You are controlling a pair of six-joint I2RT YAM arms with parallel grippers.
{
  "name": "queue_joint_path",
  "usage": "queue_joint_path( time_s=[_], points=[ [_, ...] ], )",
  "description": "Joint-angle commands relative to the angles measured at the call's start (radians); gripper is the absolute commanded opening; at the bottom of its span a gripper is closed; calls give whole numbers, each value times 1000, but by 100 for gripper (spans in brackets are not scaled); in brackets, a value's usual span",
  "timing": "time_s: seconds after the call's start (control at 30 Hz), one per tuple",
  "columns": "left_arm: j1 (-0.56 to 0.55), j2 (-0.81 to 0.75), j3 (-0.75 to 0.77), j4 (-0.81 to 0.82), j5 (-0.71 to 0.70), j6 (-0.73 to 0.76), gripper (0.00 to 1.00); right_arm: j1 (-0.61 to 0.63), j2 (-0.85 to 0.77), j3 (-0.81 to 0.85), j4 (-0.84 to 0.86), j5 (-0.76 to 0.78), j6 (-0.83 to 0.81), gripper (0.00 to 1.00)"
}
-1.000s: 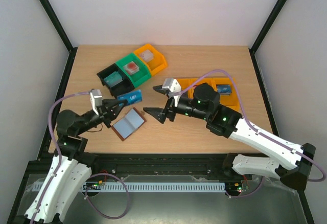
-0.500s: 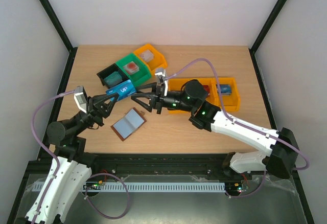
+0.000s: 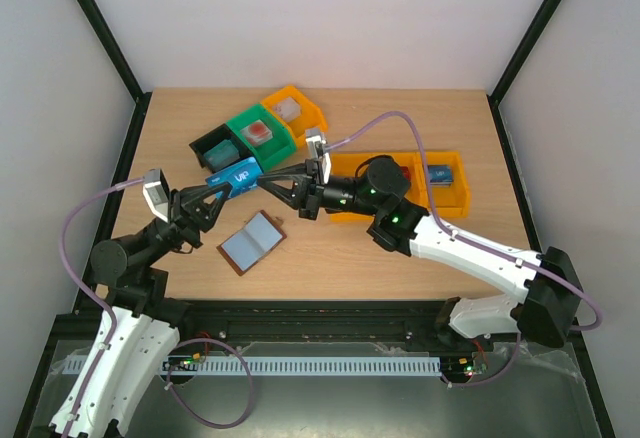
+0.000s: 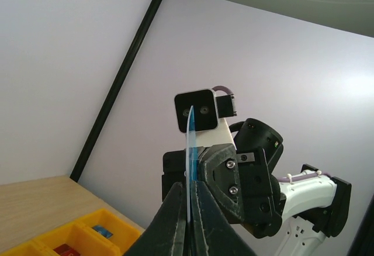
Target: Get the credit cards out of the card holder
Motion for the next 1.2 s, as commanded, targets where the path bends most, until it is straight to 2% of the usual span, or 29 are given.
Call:
queue_joint_path(
  time_s=[0.0, 0.1, 0.13, 0.17, 0.2, 0.23, 0.33, 0.43, 0.57, 0.6, 0.7, 0.9, 1.07, 1.17],
  points=[
    [1, -3, 0, 23, 7, 1, 2, -1, -5, 10, 72, -2, 10, 2],
    [1, -8, -5, -27, -12, 17, 2, -3, -39, 7, 16, 48, -35, 2],
    [2, -11, -7, -69, -46, 24, 13, -8, -55, 19, -40, 87, -70, 2],
    [3, -17, -12, -125, -89, 36, 46, -20, -74, 38, -165, 153, -118, 2],
    [6, -23, -19, -186, -149, 45, 86, -49, -90, 69, -286, 217, -163, 2],
    [13, -28, -26, -258, -217, 52, 98, -80, -106, 104, -414, 292, -211, 2],
    [39, -52, -58, -463, -448, 75, 99, -257, -122, 222, -801, 507, -310, 2],
    [62, -84, -100, -589, -577, 80, 99, -527, -101, 281, -1048, 557, -382, 2],
    [90, -116, -146, -685, -634, 75, 99, -787, -53, 261, -1176, 611, -439, 2],
    [98, -139, -175, -725, -639, 79, 100, -927, -21, 211, -1167, 614, -467, 2],
    [101, -188, -210, -737, -618, 89, 99, -1063, 17, 169, -1142, 462, -472, 2],
    [109, -238, -270, -701, -609, 70, 99, -1173, 165, 172, -1194, 321, -538, 2],
    [116, -238, -275, -699, -607, 65, 100, -1185, 257, 164, -1194, 109, -562, 2],
    [124, -236, -275, -700, -606, 65, 100, -1184, 286, 155, -1190, 55, -570, 2]
  ],
)
